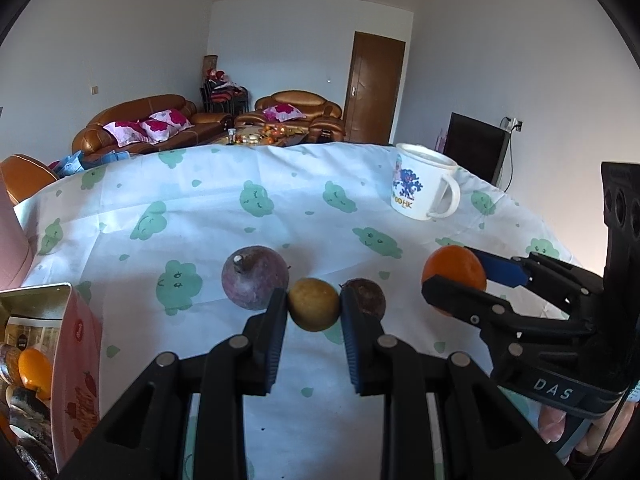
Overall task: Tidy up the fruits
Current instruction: 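Lift the orange with the right tool while the left tool lifts the tan fruit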
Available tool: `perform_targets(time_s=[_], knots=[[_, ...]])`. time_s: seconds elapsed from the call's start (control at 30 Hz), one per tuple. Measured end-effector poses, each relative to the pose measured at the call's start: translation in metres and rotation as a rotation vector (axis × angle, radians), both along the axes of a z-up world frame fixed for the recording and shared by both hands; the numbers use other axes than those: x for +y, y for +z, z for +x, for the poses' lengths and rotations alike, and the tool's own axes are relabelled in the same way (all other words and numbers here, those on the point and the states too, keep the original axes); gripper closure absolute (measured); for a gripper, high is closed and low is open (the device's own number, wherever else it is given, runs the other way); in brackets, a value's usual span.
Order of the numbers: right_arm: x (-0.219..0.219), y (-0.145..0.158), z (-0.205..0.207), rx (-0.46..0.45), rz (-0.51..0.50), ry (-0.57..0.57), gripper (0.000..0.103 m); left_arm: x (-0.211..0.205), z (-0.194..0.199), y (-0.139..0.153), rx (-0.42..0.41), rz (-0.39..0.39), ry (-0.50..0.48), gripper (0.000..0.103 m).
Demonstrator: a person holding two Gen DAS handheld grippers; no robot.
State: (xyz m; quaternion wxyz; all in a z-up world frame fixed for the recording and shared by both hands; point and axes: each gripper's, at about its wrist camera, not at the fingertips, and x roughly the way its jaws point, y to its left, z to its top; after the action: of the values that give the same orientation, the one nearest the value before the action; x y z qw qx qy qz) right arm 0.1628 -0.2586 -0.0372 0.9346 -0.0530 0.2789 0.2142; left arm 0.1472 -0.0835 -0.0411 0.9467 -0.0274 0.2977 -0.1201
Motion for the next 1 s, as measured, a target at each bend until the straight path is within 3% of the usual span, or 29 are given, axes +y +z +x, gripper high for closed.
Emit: perform_targets(time_s=[1.0], knots=[[-0.005,0.01,-0.018,-0.115,0.035,0.003,0.054,-0.001,-0.023,0.013,-0.133,0.037,0.042,0.075]])
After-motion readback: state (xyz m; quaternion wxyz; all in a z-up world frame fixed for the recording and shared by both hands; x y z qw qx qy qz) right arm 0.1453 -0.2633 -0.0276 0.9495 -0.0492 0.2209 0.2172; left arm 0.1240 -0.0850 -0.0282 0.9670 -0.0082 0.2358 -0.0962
